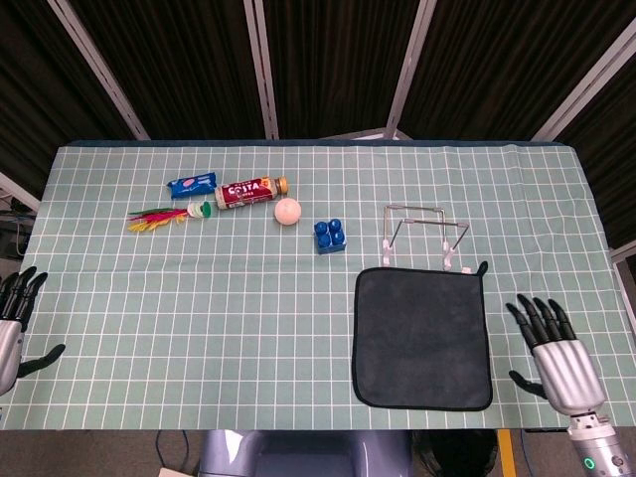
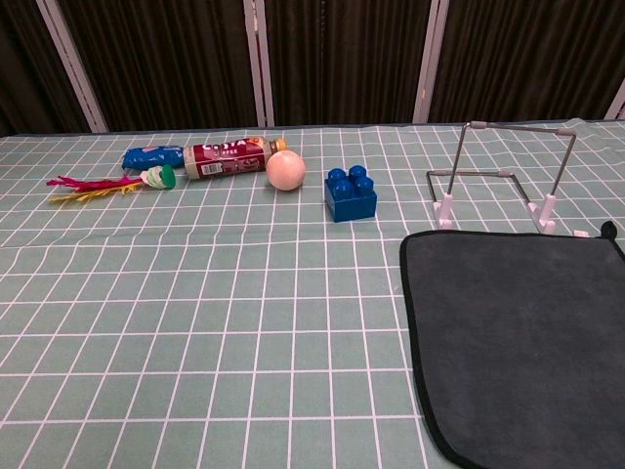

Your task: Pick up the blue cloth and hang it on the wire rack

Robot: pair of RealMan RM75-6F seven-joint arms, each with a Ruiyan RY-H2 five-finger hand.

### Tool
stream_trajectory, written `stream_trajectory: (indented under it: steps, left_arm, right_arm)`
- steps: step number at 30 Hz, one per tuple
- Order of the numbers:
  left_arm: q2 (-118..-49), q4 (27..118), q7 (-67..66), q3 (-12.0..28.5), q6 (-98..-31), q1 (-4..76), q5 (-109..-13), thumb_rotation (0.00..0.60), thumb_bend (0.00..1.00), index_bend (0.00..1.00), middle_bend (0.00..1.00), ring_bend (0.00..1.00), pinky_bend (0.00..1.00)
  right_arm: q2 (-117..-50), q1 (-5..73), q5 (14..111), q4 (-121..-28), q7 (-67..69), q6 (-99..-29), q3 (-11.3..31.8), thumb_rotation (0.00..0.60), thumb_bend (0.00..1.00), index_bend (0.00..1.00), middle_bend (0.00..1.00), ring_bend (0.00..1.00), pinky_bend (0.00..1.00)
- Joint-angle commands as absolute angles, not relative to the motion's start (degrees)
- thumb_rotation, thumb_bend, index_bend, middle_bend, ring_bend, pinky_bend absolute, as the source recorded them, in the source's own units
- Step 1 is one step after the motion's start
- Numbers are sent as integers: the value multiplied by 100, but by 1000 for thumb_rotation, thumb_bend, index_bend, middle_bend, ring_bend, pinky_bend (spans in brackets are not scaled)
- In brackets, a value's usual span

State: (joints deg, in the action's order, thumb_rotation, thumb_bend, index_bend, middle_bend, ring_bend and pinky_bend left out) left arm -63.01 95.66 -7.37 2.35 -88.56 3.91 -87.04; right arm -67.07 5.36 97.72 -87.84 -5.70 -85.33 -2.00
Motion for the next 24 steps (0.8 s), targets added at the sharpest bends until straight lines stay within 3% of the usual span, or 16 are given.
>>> stream_trajectory:
  steps: [1, 7, 13, 24]
  left_arm:
    - [-6310, 9565, -801, 261, -8773, 427, -8629, 600, 0, 0, 0, 0, 0]
    - [-6362, 9564, -975, 295, -8723, 444, -8518, 600, 0, 0, 0, 0, 0]
    - [-6406, 9578, -1106, 316, -8694, 453, -8444, 600, 0, 0, 0, 0, 0]
    - [-6419, 9533, -1102, 338, -8654, 466, -8383, 600, 0, 0, 0, 0, 0]
  right_arm:
    - [-6872, 772, 10430, -8513, -383, -7989, -758, 600, 0, 267, 0, 0, 0]
    - [-7351, 996, 10920, -8006, -330, -7614, -1053, 600, 35, 397, 0, 0, 0]
    - [-7737, 1089, 11070, -7762, -388, -7405, -1193, 600, 112, 412, 0, 0, 0]
    - [-8076, 1171, 11084, -7482, -763, -7382, -1156, 600, 132, 414, 0, 0, 0]
